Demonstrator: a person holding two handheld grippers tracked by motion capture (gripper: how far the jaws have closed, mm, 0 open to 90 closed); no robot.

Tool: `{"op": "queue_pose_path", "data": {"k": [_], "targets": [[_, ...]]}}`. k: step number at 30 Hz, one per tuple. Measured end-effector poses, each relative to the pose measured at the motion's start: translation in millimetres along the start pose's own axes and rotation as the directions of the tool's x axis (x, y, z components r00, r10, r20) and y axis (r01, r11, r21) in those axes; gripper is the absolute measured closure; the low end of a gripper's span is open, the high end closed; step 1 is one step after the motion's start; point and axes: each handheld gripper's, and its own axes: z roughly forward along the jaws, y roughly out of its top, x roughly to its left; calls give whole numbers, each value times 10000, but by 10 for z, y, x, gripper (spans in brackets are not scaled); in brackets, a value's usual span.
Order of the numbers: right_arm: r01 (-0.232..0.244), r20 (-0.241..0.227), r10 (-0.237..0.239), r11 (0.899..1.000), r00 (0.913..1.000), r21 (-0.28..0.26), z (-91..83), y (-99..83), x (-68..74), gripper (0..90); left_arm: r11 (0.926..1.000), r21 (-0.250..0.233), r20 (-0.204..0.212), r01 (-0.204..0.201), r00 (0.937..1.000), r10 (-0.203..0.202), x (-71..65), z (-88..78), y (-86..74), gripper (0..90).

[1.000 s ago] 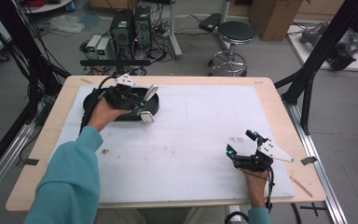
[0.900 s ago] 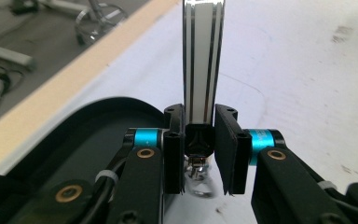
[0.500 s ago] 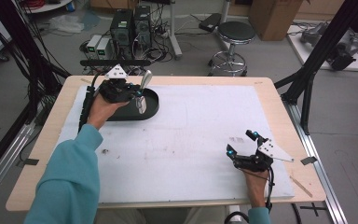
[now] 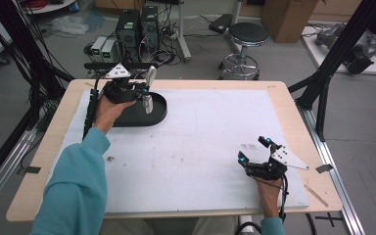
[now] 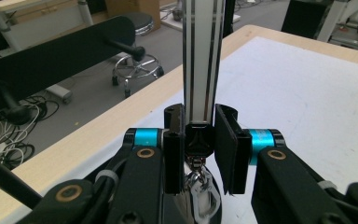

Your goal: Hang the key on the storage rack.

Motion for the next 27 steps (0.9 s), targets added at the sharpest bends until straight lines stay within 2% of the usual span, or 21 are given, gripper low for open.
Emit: {"op": "queue_pose_path", "data": {"k": [10, 15, 19, 27], "targets": [[-25, -26, 25, 10000, 10000, 15, 1, 0, 8, 8, 9975, -335, -188, 628, 9978, -635, 76, 135, -62, 739], [-15, -12, 15, 10000, 10000, 58, -1, 0, 12, 8, 9973, -310, -171, 666, 9976, -672, 97, 175, -91, 739], [-6, -17, 6, 10000, 10000, 56, -1, 0, 13, 8, 9951, -371, -183, 916, 9956, -923, 122, 195, -116, 739], [-11, -17, 11, 10000, 10000, 56, -1, 0, 12, 8, 9940, -292, -284, 1054, 9939, -1062, 149, 225, -152, 739]]}}
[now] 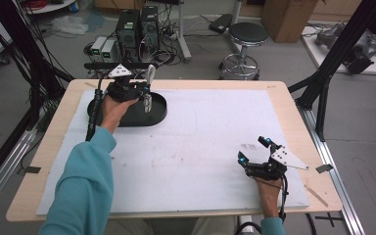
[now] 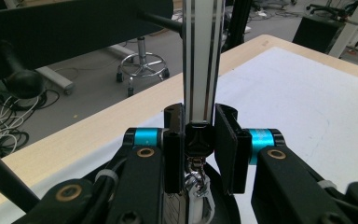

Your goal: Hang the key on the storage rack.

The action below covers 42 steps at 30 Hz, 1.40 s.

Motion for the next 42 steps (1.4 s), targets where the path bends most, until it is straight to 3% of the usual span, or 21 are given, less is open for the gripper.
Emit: {"op": "queue_pose_path", "data": {"k": [18, 37, 42], "targets": [[49, -24, -49, 10000, 10000, -10, 0, 0, 0, 8, 9990, -107, -186, 436, 9989, -438, 51, -3, -31, 739], [84, -49, -84, 10000, 10000, -33, 2, 0, -2, 8, 9992, 26, -229, 399, 9989, -398, 30, 64, -108, 739], [68, -52, -68, 10000, 10000, -24, 1, 0, 1, 8, 9982, -141, -101, 586, 9982, -587, 40, 72, -136, 738]]}}
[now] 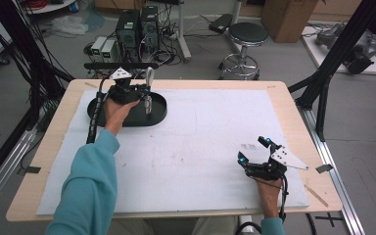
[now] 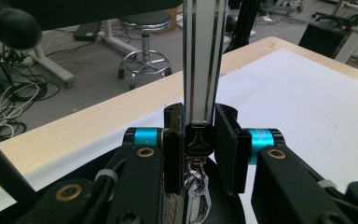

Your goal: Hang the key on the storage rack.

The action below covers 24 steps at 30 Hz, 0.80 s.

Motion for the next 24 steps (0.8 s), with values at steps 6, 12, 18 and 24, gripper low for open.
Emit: {"op": "queue_pose_path", "data": {"k": [6, 12, 18, 24], "targets": [[7, 12, -7, 10000, 10000, 4, 0, 0, 0, 8, 9994, -161, 125, 291, 9995, -289, 28, -7, -24, 735], [48, 22, -48, 10000, 10000, 4, 1, 0, 0, 8, 9992, -175, 44, 367, 9993, -366, 18, 11, -34, 734], [11, 30, -11, 10000, 10000, 18, 1, 0, 6, 8, 9973, -297, 178, 676, 9976, -671, 16, 35, -52, 732], [53, 29, -53, 10000, 10000, 1, 1, 0, 2, 8, 9974, -318, 105, 643, 9979, -640, 6, 26, -57, 731]]}}
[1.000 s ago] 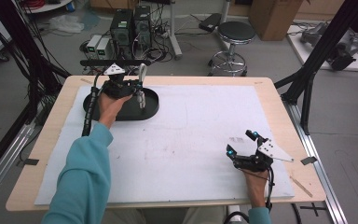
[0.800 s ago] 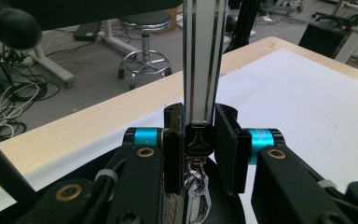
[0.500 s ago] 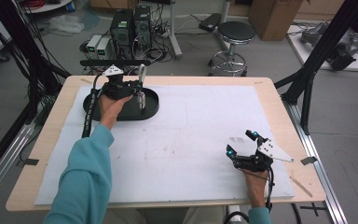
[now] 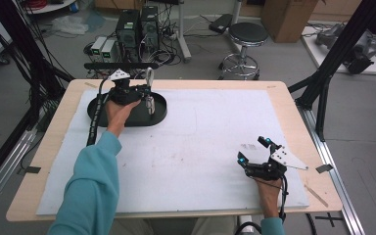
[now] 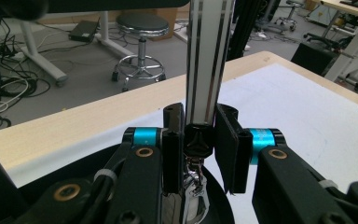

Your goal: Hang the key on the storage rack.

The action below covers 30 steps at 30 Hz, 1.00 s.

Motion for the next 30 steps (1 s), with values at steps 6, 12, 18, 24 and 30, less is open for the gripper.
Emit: {"op": "queue_pose_path", "data": {"k": [6, 12, 18, 24, 30], "targets": [[-5, 13, 5, 10000, 10000, 24, -1, 1, 4, 8, 9999, -95, -179, 97, 9998, -99, -17, 19, -16, 721], [10, 16, -10, 10000, 10000, 20, -1, 0, 4, 8, 9990, -200, -534, 409, 9977, -419, -2, 21, -44, 738], [10, 8, -10, 10000, 10000, -12, 0, 0, 0, 8, 9996, -139, -582, 252, 9980, -260, -23, 42, -55, 745], [13, 18, -13, 10000, 10000, -4, 0, 0, 1, 8, 9998, -110, -601, 159, 9981, -165, -43, 62, -61, 703], [-5, 14, 5, 10000, 10000, 19, -2, 0, 4, 8, 9982, -33, -573, -601, 9966, 598, -91, 38, -68, 361]]}}
